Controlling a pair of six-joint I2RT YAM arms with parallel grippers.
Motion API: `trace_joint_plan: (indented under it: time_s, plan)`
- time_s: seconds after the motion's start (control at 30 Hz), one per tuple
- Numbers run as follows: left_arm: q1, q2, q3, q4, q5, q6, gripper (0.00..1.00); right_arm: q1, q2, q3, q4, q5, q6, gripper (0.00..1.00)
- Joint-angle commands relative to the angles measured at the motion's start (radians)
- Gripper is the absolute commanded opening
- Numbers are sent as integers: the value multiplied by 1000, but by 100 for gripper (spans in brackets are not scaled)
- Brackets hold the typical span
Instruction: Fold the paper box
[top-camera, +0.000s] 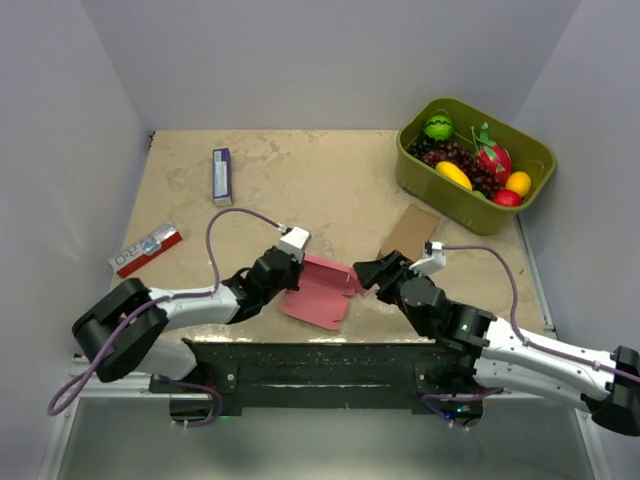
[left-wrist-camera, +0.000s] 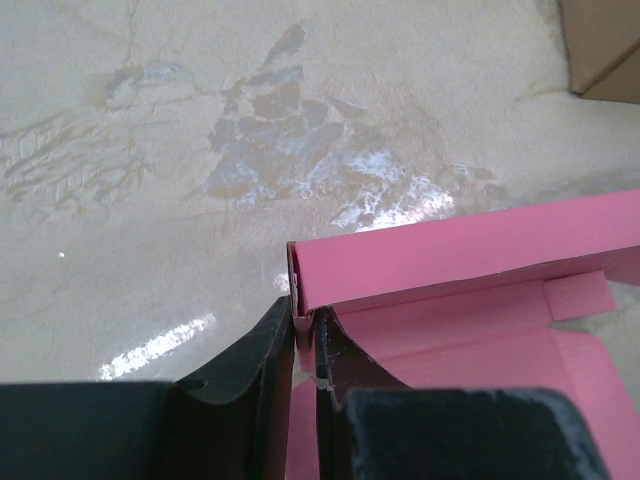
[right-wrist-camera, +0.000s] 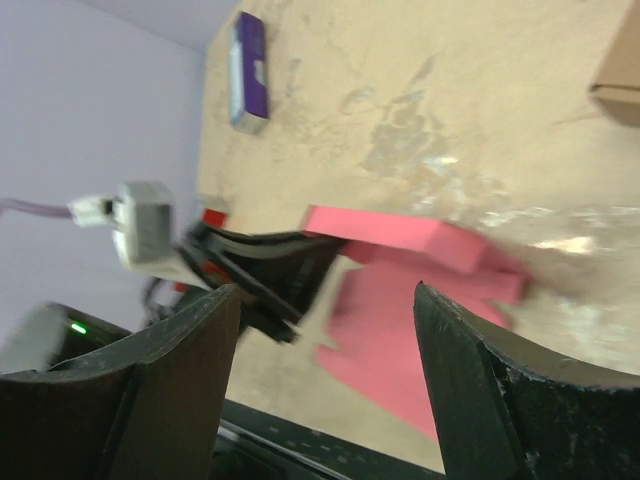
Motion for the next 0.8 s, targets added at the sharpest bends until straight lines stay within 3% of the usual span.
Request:
trace_joint_plan:
  time_s: [0.0,0.23,0.53,0.77]
  plan:
    - [90,-129,23,-220,275,-11,0,3,-62,93,-371,11,-175,80]
    - [159,-165,53,-304,450,-24,0,4,27,150,-392,-128,-391,77]
    - [173,-194,66,-329,444,-35,0,17,150,120,-248,-245,-451,72]
    - [178,-196,70,-336,434,-34,0,86,199,93,-191,-230,-434,70]
